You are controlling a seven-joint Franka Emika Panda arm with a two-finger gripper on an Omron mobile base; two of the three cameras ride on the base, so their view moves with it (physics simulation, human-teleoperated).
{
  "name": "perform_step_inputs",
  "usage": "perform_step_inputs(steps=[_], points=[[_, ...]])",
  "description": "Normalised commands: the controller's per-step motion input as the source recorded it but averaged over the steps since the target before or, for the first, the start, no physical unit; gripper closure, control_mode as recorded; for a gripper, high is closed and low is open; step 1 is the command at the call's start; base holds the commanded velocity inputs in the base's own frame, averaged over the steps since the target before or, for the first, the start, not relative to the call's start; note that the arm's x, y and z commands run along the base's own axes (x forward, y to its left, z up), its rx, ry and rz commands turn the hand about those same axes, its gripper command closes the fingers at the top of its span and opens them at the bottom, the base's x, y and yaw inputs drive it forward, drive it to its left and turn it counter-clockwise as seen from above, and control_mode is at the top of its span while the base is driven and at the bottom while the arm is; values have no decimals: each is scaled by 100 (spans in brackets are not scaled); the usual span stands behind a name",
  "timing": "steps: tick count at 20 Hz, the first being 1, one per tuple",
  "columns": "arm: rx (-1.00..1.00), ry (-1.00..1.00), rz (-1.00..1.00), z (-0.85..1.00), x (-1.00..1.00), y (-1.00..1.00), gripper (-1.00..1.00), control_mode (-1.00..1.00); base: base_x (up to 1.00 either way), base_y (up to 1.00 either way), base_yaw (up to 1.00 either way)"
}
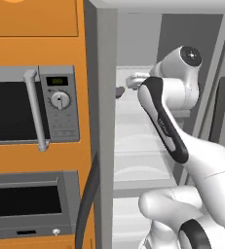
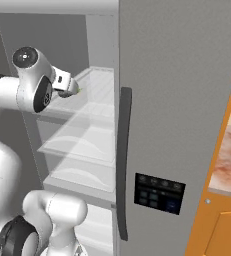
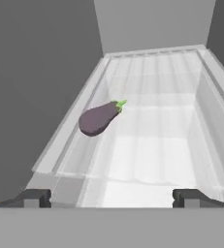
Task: Open the fridge, remove the tangerine, eggplant, and steak, and place them on any counter.
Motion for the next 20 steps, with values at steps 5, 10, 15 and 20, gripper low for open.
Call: perform_step_inputs(steps=[5,10,15,20], points=[[0,-3,-8,-3,84,21,-100,-100,0,0,0],[0,0,-6,-18,54,8,-100,-100,0,0,0],[3,0,-1,-27,18,1,-100,-100,0,0,0],[6,0,0,-25,38,6,-100,-100,0,0,0]])
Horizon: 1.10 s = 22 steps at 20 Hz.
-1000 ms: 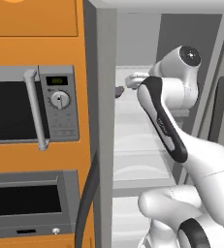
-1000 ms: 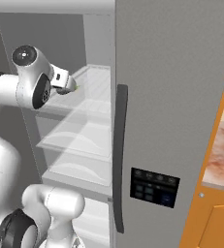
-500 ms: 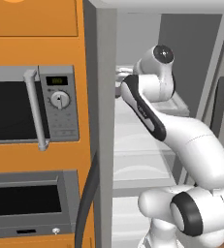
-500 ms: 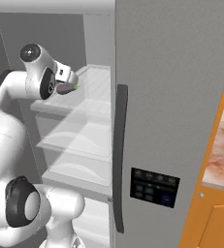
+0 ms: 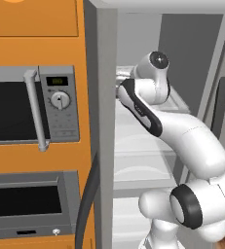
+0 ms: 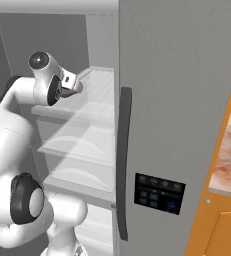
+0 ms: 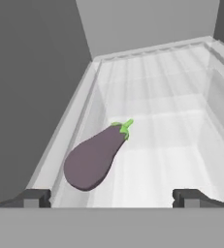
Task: Open the fridge, remove the tangerine, eggplant, and steak, and place them on any counter.
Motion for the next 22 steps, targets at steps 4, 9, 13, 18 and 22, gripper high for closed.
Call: perform_step_inputs(steps=[4,9,13,18,22], points=[[2,1,0,-17,64,16,-100,-100,0,0,0],[0,6,0,-19,62,26,-100,-100,0,0,0],[0,8,0,-14,45,20,-100,-100,0,0,0],[0,13,-4,-19,-2,0,-100,-100,0,0,0],[0,14,-7,-42,-3,0,-100,-100,0,0,0]])
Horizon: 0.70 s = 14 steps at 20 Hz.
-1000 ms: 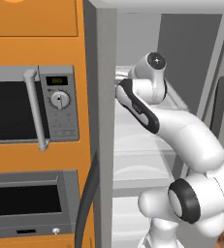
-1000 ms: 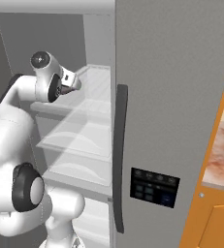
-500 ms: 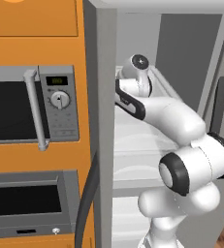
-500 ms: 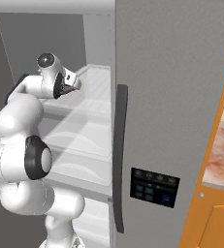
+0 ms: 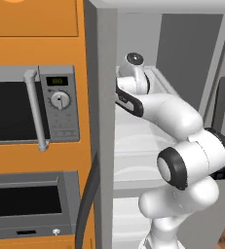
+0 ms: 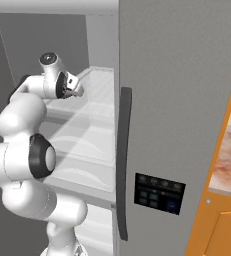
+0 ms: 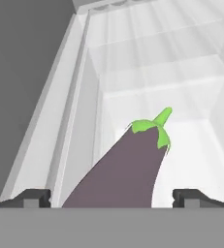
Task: Open the fridge, remove the tangerine, eggplant, and steak, and place them on any counter.
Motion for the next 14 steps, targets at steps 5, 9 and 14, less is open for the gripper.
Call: perform_step_inputs(steps=[5,9,14], points=[[0,6,-6,-44,9,0,100,-100,0,0,0],[1,-1,0,-19,1,-8,100,-100,0,0,0],[2,-20,0,14,-75,-45,100,-100,0,0,0]])
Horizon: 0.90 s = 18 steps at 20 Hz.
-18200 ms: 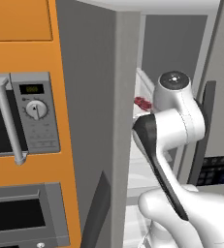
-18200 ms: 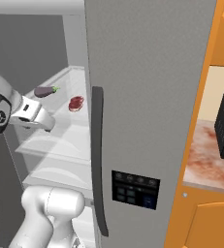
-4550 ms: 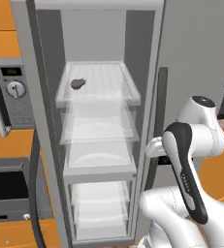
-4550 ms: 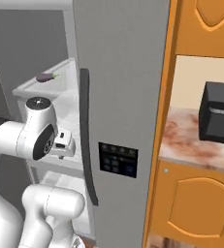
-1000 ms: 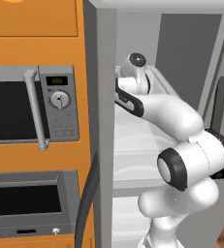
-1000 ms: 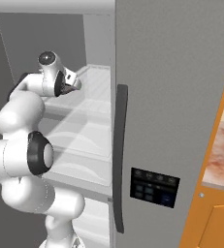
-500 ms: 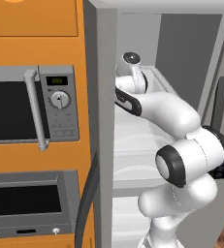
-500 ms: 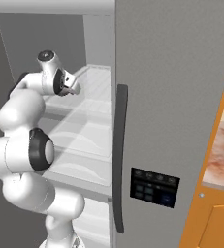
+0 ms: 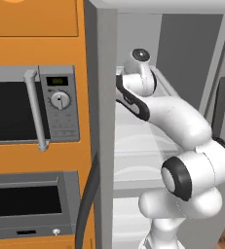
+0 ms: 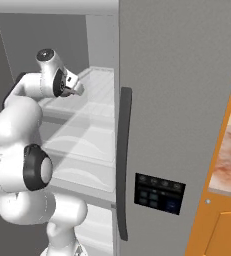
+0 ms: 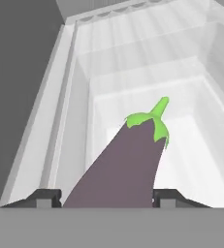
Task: Open the fridge, remove the tangerine, eggplant, and steak, and place them on any counter.
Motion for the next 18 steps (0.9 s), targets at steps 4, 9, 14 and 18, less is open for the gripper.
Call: perform_step_inputs(steps=[4,9,14,18], points=[[1,-28,0,73,-100,-56,100,-100,0,0,0],[0,-6,2,83,-100,-52,100,-100,0,0,0],[-3,12,0,17,-100,-29,100,-100,0,0,0],[-8,32,0,-5,-100,-3,100,-100,0,0,0]])
